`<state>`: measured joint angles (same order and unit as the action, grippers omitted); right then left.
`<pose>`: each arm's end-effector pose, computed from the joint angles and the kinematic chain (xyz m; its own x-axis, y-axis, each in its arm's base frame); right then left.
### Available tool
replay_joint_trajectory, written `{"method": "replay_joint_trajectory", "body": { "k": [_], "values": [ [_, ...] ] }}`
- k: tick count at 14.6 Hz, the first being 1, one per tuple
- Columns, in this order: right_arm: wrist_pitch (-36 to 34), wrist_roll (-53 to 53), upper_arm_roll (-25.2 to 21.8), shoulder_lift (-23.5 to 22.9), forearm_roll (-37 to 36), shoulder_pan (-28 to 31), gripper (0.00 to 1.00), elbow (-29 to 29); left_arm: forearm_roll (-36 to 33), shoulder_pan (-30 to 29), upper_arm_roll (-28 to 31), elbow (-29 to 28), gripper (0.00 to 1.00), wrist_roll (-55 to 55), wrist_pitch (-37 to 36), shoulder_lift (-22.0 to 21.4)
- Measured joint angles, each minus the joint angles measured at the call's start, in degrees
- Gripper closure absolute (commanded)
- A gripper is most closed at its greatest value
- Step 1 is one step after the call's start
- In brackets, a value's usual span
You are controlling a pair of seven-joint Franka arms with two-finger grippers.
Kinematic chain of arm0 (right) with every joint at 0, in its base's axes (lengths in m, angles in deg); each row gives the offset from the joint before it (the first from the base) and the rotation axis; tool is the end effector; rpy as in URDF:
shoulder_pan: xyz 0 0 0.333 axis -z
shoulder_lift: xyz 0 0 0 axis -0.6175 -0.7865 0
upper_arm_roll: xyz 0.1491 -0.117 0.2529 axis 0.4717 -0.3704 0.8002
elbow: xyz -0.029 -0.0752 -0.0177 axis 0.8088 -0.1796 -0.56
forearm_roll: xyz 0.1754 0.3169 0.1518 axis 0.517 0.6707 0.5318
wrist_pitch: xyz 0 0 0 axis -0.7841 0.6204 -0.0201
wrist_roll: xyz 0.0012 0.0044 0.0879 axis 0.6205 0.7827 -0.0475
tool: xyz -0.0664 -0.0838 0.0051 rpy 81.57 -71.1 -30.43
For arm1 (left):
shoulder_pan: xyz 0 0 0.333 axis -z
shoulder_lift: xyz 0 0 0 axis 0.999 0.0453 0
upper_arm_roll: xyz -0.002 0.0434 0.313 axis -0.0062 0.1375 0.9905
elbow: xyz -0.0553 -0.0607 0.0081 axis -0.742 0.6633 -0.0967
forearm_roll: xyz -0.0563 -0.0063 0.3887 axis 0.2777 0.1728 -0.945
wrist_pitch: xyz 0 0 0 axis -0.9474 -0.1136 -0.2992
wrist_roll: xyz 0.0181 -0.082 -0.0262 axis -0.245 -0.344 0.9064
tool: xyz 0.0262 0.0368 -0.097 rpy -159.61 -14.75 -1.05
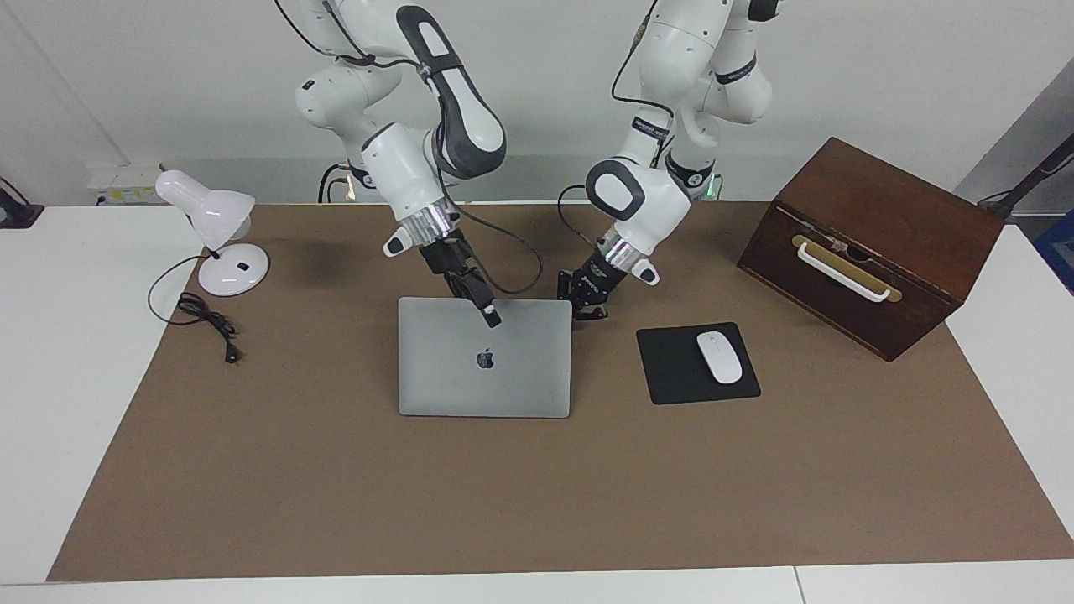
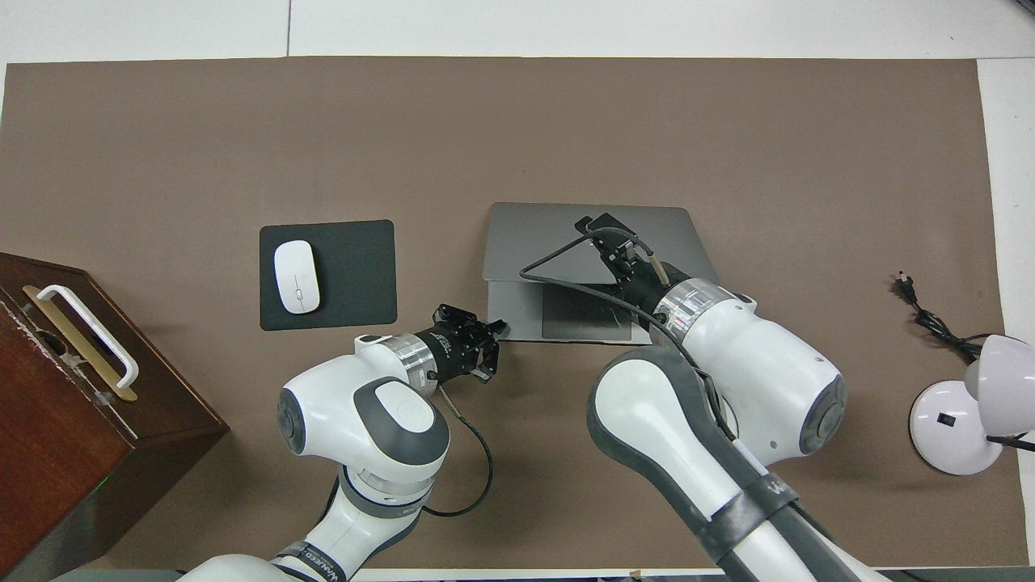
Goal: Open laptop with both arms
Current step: 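Lift the laptop lid upward with the right gripper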
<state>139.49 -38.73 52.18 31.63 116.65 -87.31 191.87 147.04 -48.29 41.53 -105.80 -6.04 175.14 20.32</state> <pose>0.5043 0.2340 0.3876 0.5650 -0.8219 -0.0727 -0.5963 -0.3459 -0.7244 0.4231 -0.3082 0.2662 -0.4931 0.5658 -0.6609 0.8231 0.5493 -0.1439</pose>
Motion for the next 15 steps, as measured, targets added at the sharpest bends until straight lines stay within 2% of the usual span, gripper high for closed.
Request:
{"method": "replay_joint_trajectory", "body": {
  "k": [5, 15],
  "values": [
    [0.0, 0.0, 0.0, -2.6, 0.0, 1.0, 0.00, -4.9, 0.0, 0.0, 0.0, 0.0, 1.00, 0.0, 0.0, 0.0],
    [-5.2, 0.2, -0.1, -6.9, 0.0, 6.2, 0.00, -15.1, 0.0, 0.0, 0.0, 0.0, 1.00, 0.0, 0.0, 0.0]
  ]
}}
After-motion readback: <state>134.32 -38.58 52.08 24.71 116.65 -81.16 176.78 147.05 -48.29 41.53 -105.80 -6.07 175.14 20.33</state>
